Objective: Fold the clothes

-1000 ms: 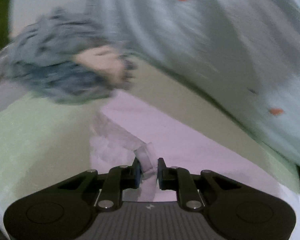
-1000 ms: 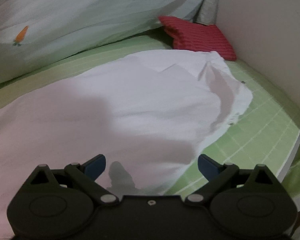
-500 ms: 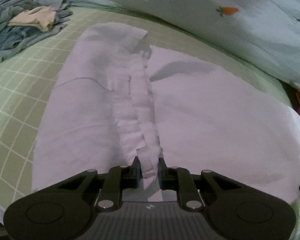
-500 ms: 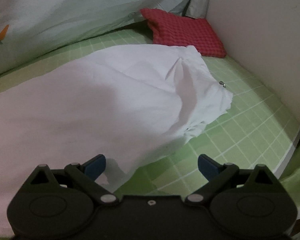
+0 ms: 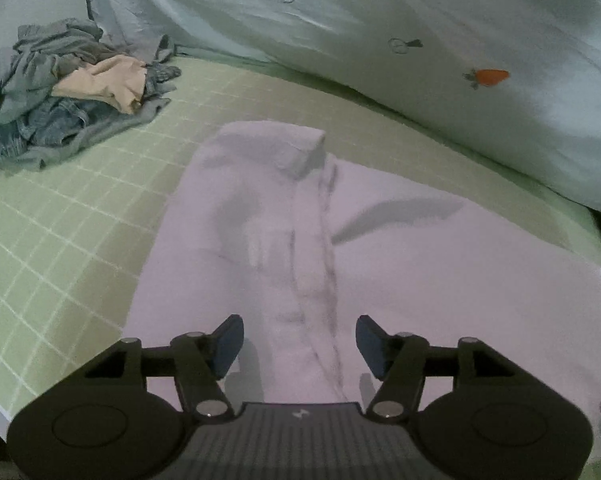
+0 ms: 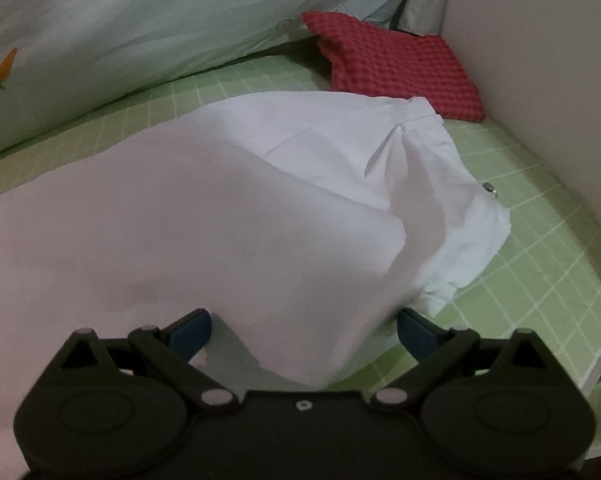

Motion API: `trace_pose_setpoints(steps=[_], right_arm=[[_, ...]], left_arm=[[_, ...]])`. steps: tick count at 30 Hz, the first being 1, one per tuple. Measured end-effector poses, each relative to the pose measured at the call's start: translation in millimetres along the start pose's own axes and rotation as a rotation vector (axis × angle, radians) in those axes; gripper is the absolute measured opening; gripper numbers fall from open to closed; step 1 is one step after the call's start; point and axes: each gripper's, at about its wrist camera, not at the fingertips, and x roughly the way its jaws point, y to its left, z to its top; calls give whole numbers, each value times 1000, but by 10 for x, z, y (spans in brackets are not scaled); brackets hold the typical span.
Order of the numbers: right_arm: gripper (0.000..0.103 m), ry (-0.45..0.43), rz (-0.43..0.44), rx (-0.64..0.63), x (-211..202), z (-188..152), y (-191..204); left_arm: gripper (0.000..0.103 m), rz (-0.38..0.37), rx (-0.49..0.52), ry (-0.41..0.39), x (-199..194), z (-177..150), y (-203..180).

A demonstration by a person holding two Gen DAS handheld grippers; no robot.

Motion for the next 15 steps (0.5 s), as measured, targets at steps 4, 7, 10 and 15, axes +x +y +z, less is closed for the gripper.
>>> trace_pose_setpoints(steps=[4, 7, 10, 15], right_arm=[[102, 17, -16, 27, 82, 59, 58], [102, 33, -40, 34, 152, 97, 104], [103, 48, -59, 42, 230, 127, 142], [103, 69, -96, 23, 337, 183, 212]], left_arm=[[61, 23, 53, 5, 233, 184, 4], [50, 34, 107, 8, 393, 289, -21], [47, 37, 116, 39, 594, 383, 0], [46, 12, 74, 68, 805, 475, 68]])
